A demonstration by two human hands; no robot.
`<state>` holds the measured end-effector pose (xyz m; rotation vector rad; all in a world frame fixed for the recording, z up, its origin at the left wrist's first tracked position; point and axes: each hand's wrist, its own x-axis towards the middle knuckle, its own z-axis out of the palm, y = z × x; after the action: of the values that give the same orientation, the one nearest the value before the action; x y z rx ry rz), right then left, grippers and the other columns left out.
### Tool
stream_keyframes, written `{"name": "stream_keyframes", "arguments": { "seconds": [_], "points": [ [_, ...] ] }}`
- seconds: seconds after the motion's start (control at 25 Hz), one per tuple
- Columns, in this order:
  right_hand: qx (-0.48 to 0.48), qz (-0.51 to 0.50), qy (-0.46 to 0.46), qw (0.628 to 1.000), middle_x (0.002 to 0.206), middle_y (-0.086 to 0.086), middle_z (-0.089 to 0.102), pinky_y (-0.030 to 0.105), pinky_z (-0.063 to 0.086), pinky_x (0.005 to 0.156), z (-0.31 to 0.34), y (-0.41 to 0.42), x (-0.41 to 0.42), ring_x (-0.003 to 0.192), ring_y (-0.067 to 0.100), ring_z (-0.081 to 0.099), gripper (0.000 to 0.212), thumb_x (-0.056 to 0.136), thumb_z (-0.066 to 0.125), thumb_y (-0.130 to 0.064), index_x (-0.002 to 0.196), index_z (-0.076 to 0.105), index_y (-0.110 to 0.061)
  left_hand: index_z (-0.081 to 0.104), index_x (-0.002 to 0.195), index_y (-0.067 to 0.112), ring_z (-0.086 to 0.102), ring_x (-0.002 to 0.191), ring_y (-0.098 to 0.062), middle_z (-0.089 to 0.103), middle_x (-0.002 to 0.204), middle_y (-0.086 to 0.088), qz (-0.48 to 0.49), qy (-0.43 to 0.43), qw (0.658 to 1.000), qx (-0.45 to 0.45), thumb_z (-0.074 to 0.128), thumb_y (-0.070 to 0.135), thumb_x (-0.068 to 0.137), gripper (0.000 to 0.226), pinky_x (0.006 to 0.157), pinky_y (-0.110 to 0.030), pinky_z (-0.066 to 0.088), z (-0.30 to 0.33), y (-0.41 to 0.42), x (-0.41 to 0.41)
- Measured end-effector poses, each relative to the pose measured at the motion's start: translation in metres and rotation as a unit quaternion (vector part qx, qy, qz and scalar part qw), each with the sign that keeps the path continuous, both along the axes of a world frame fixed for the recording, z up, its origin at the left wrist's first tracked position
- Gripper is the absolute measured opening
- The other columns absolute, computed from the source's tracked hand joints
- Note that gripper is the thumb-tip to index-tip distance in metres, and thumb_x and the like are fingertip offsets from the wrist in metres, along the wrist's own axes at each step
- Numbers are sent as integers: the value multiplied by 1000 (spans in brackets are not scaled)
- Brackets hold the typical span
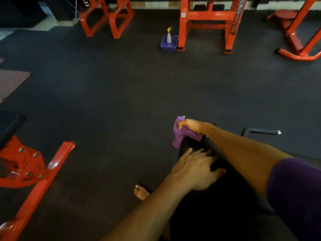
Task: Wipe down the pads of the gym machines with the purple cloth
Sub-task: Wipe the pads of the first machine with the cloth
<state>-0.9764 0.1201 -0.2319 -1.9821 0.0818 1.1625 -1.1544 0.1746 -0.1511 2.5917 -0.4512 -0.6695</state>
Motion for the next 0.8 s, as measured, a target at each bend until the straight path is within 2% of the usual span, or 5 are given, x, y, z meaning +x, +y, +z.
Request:
{"name": "stream_keyframes", "arguments": {
  "seconds": [0.2, 0.4, 0.52, 0.64, 0.8],
  "points": [
    [90, -159, -34, 982, 127, 22, 58, 31, 47, 73, 26, -3, -10, 87, 21, 55, 53, 98, 52, -32, 138, 53, 3, 53, 148, 26, 38, 146, -17, 46, 158, 4, 30, 21, 992, -124, 59, 45, 102, 50, 123, -41, 23, 6, 15, -1],
    [154, -223, -66, 960, 104, 10, 61, 27, 48, 70, 74, 25, -23, 76, 13, 58, 36, 98, 56, -29, 123, 63, -4, 63, 138, 31, 50, 133, 5, 58, 144, 16, 215, 10, 942, -256, 63, 46, 99, 41, 113, -20, 37, -8, 130, -29],
    [165, -153, -37, 974, 96, 2, 65, 26, 51, 70, 87, 75, -46, 80, 13, 61, 29, 100, 57, -33, 119, 63, -11, 67, 124, 39, 61, 118, 8, 68, 127, 20, 354, 42, 897, -262, 67, 41, 98, 26, 109, -34, 49, -26, 228, -59],
    [95, 16, -77, 992, 113, 1, 66, 26, 53, 80, 77, 156, -64, 92, 11, 64, 41, 101, 55, -45, 129, 60, -15, 69, 120, 42, 65, 113, 5, 70, 121, 19, 440, 44, 863, -243, 69, 48, 93, 27, 107, -38, 52, -39, 316, -96],
    [38, 300, -153, 941, 143, -8, 52, 37, 47, 105, 64, 268, -91, 123, 15, 56, 52, 97, 42, -67, 144, 46, -43, 70, 116, 41, 68, 109, 4, 72, 119, 13, 533, 5, 805, -260, 70, 47, 89, 28, 106, -38, 53, -51, 406, -141]
  ]
}}
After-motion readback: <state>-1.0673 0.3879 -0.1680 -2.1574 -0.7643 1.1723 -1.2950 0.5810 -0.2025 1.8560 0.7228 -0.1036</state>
